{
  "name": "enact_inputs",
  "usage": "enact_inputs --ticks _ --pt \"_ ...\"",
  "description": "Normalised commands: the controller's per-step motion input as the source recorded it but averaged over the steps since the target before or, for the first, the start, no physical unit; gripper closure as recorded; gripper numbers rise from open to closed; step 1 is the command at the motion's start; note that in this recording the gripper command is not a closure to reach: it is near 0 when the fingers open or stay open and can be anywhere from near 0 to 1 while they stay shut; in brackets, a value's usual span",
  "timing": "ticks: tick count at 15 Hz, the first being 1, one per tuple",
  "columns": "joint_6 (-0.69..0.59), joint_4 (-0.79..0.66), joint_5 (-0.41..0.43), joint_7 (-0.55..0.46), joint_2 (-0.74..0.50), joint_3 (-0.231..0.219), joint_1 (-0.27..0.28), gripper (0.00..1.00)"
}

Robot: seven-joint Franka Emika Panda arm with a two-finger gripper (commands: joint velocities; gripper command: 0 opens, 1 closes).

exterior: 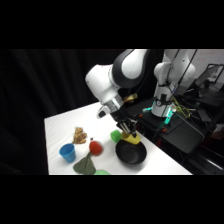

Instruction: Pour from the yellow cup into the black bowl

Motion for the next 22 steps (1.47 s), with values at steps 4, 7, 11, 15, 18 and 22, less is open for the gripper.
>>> enact_inputs --ticks 4,7,11,15,18,22 --pt "0.33 -0.44 -0.311 0.23 -0.66 -0.060 0.019 0.15" --pt "0.38 -0.42 -0.278 0.12 -0.62 -0.166 -0.074 0.15" --pt "0.56 -0.34 -0.397 0.13 -0.37 -0.214 -0.143 0.15" --pt "0.59 -0.11 -0.201 0.28 0.05 -0.164 -0.129 0.15" --pt "0.52 0.03 0.028 0.24 0.32 -0.053 -0.036 0.15" --pt "0.48 0.14 0.286 0.11 0.43 0.058 -0.051 0.15"
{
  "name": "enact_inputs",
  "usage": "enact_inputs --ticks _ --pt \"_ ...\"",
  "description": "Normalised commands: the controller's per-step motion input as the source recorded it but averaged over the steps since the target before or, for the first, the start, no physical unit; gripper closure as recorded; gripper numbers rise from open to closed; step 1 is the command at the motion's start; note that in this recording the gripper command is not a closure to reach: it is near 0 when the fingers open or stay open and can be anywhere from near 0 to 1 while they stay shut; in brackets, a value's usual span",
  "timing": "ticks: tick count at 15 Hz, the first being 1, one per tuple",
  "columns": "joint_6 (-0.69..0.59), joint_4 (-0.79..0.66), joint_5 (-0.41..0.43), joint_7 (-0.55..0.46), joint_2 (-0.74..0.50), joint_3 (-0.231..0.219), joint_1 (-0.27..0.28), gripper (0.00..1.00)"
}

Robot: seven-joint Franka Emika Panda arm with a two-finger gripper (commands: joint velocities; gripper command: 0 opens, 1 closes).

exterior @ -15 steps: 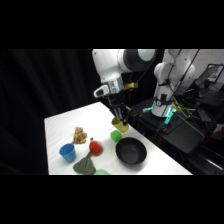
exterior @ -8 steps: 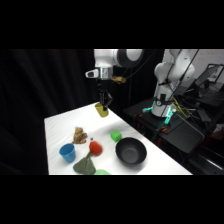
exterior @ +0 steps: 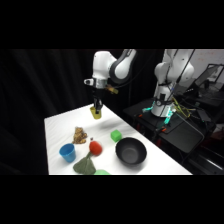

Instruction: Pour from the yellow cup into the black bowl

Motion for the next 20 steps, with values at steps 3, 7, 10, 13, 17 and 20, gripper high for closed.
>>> enact_inputs --ticks 3,7,10,13,17,20 --pt "0.33 0.21 0.455 -0.06 0.37 0.139 -0.133 0.15" --pt "0.27 0.19 0.361 -0.04 0.31 0.151 -0.104 0.15" --pt "0.28 0.12 0.170 0.03 0.32 0.109 -0.020 0.15" --pt "0.19 0.12 0.082 0.08 0.23 0.043 0.013 0.15" --pt "0.11 0.09 0.048 0.08 0.15 0.016 0.025 0.15" --pt "0.07 0.04 -0.044 0.09 0.12 -0.050 0.103 0.00"
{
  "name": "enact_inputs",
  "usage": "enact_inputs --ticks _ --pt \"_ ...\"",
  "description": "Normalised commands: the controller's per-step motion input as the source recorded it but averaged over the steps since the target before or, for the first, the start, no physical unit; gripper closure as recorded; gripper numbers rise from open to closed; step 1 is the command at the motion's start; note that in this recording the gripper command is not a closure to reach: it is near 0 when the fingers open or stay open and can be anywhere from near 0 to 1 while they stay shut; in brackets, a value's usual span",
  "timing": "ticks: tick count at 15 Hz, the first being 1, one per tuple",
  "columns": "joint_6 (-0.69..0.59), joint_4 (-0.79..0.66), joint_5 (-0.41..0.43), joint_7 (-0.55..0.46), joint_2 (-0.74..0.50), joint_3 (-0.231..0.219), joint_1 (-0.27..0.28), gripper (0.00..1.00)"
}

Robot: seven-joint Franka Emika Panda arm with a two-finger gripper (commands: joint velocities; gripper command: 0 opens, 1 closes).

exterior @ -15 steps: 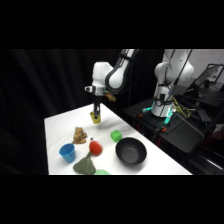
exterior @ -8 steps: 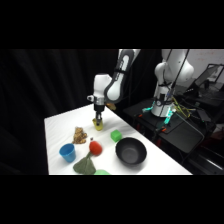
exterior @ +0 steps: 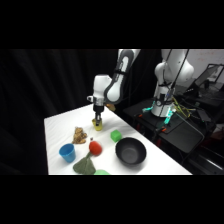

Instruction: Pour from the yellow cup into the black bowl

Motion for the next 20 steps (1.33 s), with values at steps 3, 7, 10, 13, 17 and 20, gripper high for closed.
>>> enact_inputs --ticks 3,7,10,13,17,20 --pt "0.13 -0.11 -0.480 0.40 0.01 -0.163 0.197 0.00" --pt "-0.03 -0.11 -0.460 0.39 -0.07 -0.161 0.177 0.00" --pt "-0.16 -0.03 -0.335 0.25 -0.14 -0.172 0.146 0.00" --pt "-0.25 -0.01 -0.289 0.18 -0.25 -0.170 0.120 0.00" --pt "-0.34 0.00 -0.241 0.13 -0.43 -0.109 0.064 0.00" --pt "-0.45 -0.05 -0.241 0.14 -0.65 -0.062 0.011 0.00"
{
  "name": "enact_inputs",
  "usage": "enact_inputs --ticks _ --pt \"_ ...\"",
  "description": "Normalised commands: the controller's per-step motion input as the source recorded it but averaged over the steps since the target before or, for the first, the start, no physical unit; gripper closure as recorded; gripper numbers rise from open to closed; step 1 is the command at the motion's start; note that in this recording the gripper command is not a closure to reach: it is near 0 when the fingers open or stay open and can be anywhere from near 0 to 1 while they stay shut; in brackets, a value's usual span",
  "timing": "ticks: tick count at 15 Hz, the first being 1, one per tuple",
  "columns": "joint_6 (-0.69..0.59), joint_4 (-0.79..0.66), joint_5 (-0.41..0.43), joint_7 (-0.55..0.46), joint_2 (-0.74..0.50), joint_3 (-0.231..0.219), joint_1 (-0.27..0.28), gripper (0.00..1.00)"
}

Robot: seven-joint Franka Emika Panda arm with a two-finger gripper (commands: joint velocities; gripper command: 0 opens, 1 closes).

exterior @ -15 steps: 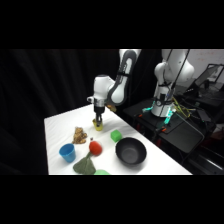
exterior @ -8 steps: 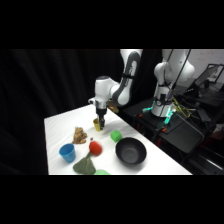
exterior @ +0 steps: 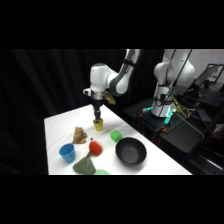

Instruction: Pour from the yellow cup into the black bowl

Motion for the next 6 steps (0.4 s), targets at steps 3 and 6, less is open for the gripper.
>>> enact_inputs --ticks 3,6 --pt "-0.69 -0.04 -0.318 0.27 -0.73 -0.007 -0.022 0.00" --pt "-0.62 -0.01 -0.377 0.37 -0.61 0.110 -0.101 0.00"
